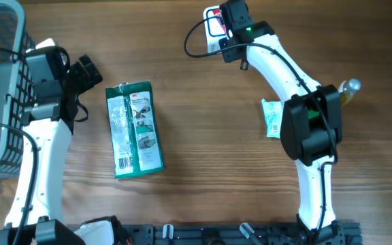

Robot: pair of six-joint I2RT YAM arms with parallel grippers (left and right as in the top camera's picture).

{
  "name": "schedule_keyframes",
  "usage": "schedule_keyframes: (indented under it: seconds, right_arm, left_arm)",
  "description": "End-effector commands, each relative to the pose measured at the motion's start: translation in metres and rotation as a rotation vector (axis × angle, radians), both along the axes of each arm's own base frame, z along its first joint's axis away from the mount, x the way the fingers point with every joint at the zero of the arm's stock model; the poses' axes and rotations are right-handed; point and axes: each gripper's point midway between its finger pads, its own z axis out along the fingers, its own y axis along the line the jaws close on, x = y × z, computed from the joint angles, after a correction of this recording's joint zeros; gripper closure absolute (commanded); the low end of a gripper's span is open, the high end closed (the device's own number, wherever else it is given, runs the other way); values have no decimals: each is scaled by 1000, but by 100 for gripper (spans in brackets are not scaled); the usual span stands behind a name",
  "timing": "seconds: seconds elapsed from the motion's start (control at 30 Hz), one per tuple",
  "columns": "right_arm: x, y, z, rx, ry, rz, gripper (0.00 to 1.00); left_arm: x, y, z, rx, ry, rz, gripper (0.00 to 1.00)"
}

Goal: Scan the item barcode

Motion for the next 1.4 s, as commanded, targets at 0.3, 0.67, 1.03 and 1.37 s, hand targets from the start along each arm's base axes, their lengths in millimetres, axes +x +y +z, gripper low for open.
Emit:
schedule_keyframes:
  seconds: [0.3, 0.67, 1.03, 1.37]
  right_arm:
    - [-90, -32, 117, 50, 94, -82, 96]
    - [-215, -103, 51, -165, 511, -475, 95]
    - [-252, -133, -10, -281, 571, -578, 68]
    - [-204, -16, 36, 231, 593, -176, 45]
  left_arm:
    - [1, 2, 9, 14, -19, 1, 0]
    - [1, 2, 9, 13, -19, 1, 0]
    - [1, 2, 9, 13, -19, 1, 0]
    - [1, 2, 9, 13, -19, 1, 0]
